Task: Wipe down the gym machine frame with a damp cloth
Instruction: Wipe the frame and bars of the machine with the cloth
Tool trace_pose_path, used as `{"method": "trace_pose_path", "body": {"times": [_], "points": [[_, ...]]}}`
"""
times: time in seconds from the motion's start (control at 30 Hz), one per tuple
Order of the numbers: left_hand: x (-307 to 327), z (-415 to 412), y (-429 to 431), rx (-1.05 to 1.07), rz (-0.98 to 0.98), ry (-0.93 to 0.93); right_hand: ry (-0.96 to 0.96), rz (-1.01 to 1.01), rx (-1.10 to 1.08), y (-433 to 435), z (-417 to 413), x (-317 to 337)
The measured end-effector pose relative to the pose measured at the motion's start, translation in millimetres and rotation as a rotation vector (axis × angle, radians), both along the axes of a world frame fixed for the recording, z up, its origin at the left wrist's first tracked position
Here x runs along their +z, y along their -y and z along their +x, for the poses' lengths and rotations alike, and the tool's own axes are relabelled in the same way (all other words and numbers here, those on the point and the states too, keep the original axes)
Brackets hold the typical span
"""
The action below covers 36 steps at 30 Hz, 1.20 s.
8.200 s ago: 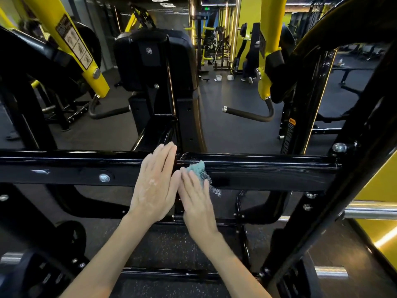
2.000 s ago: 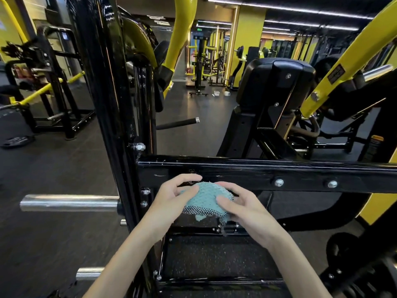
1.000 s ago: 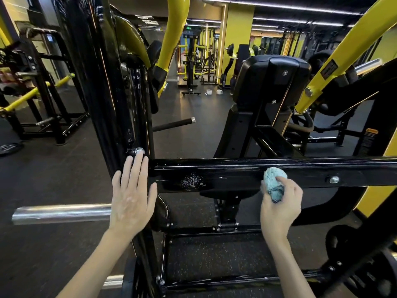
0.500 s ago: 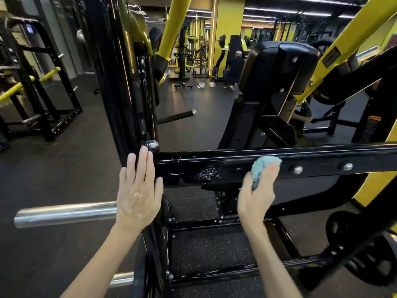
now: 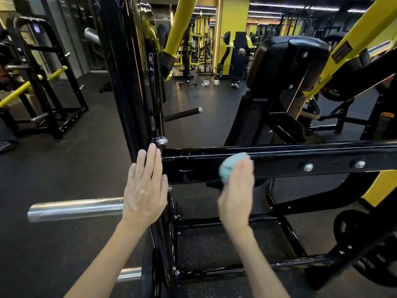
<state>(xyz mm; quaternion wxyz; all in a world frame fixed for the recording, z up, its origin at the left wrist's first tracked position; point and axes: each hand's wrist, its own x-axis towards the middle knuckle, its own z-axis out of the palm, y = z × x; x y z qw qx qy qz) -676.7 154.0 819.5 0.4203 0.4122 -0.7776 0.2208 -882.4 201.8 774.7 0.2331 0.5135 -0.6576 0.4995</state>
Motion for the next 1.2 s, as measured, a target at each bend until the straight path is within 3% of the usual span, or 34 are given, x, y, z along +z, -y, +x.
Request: {"method": "trace_pose_path", "body": {"times": [0.13, 0.2, 0.27, 0.47, 0.63, 0.7, 0.9, 1.07, 1.2], "points": [[1.7, -0.4, -1.7, -0.008, 0.02, -0.001, 0.42, -0.134, -0.039, -5.6, -23.3, 11.4], [0.4, 0.9, -1.4, -0.033, 0.015, -0.001, 0.488, -0.174, -0.054, -0.2, -4.0, 17.3], [0.1, 1.5, -1.8, -0.049, 0.028, -0.025, 0.43, -0.186, -0.04, 6.7, 23.6, 17.7], [4.2, 5.5, -2.2, -0.104, 0.053, -0.041, -0.177, 0.049, 0.209, 21.2, 107.5, 16.2], [7.6, 7.0, -3.8, -0.128, 0.078, -0.065, -0.479, 0.224, 0.211, 11.0, 77.8, 33.5], [8.0, 5.8, -5.3, -0.119, 0.081, -0.065, -0.425, 0.24, 0.186, -0.6, 49.0, 38.8], [10.2, 4.9, -7.2, -0.121, 0.071, -0.067, -0.019, 0.2, -0.022, -7.9, 16.9, 63.1], [8.8, 5.2, -8.7, -0.135, 0.098, -0.086, -0.224, 0.291, 0.313, 13.5, 79.2, 90.4], [10.9, 7.4, -8.7, -0.159, 0.085, -0.089, -0.331, 0.345, 0.352, 11.7, 89.1, 84.0]]}}
